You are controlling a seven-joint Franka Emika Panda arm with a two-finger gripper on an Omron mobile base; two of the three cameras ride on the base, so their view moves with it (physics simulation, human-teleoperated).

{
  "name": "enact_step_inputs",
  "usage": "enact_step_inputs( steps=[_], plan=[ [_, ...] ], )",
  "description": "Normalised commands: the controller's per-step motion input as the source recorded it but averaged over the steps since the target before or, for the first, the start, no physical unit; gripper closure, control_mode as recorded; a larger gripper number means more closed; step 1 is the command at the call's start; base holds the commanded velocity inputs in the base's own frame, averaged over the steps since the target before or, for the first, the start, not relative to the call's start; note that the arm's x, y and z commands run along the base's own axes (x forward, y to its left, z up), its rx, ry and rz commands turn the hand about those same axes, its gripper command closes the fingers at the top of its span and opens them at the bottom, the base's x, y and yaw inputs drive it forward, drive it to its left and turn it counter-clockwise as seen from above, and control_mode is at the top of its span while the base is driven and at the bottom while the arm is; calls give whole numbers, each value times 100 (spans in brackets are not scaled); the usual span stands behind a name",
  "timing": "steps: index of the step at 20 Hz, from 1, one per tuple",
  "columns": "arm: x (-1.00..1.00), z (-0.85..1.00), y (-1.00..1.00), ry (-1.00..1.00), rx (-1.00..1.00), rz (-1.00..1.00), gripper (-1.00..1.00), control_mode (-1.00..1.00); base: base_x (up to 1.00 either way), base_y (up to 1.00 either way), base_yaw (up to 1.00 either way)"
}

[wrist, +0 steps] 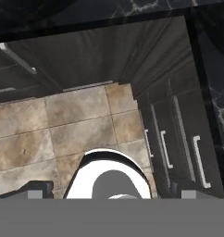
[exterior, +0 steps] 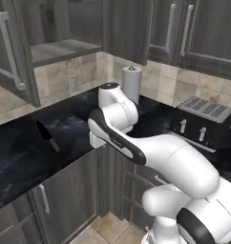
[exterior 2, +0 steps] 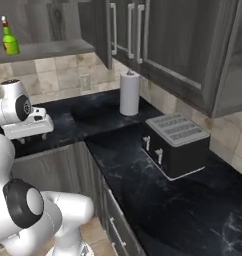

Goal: Move the cutting board and knife to the sink. Then move spray from the cabinet to the counter.

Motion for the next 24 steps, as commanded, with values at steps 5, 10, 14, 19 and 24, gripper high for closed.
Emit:
enact_step_inputs(
  steps=[5, 10, 14, 19, 24],
  plan=[
    [0, 0, 0, 0, 0, 0, -100, 100, -60, 15, -43],
    [0, 0, 0, 0, 0, 0, -100, 100, -39, 50, -19],
    [0, 0, 0, 0, 0, 0, -100, 100, -3, 66, -1],
    [0, 0, 0, 0, 0, 0, -100, 100, 62, 30, -1],
    [0, 0, 0, 0, 0, 0, -100, 100, 70, -2, -2]
  ],
)
